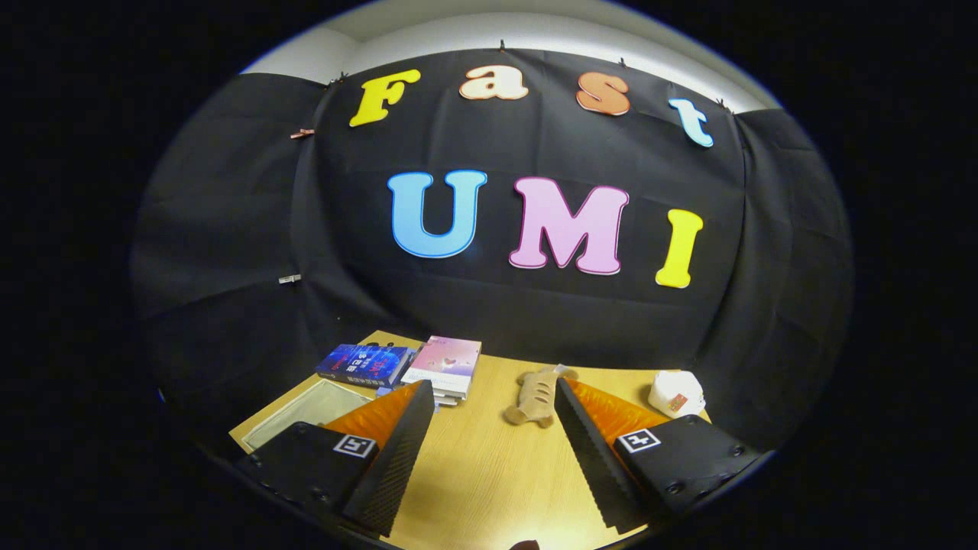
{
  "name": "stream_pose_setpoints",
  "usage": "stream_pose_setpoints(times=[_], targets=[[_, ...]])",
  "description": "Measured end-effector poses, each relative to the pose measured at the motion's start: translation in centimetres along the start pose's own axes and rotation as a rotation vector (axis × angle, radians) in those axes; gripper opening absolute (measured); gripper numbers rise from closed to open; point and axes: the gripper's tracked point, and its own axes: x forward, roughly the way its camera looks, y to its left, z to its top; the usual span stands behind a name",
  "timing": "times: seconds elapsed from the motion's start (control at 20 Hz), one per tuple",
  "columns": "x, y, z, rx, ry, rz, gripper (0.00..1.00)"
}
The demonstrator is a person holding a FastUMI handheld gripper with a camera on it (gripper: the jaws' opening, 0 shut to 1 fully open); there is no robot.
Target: Open the storage box then place both shoes into the box .Put the left shoe in first, then the right shoe, with the right side of both shoes facing outward in a uniform manner.
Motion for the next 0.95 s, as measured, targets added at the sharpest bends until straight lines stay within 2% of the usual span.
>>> stream_pose_setpoints(times=[0.2,0.5,0.65,0.95], targets=[[-2.0,-1.2,-0.1,-0.03,-0.039,-0.028,0.98],[-4.0,-1.7,0.7,-0.142,-0.126,-0.069,0.98],[-4.3,-1.1,1.2,-0.166,-0.15,-0.059,0.98],[-3.8,-1.0,1.0,-0.135,-0.146,-0.03,0.98]])
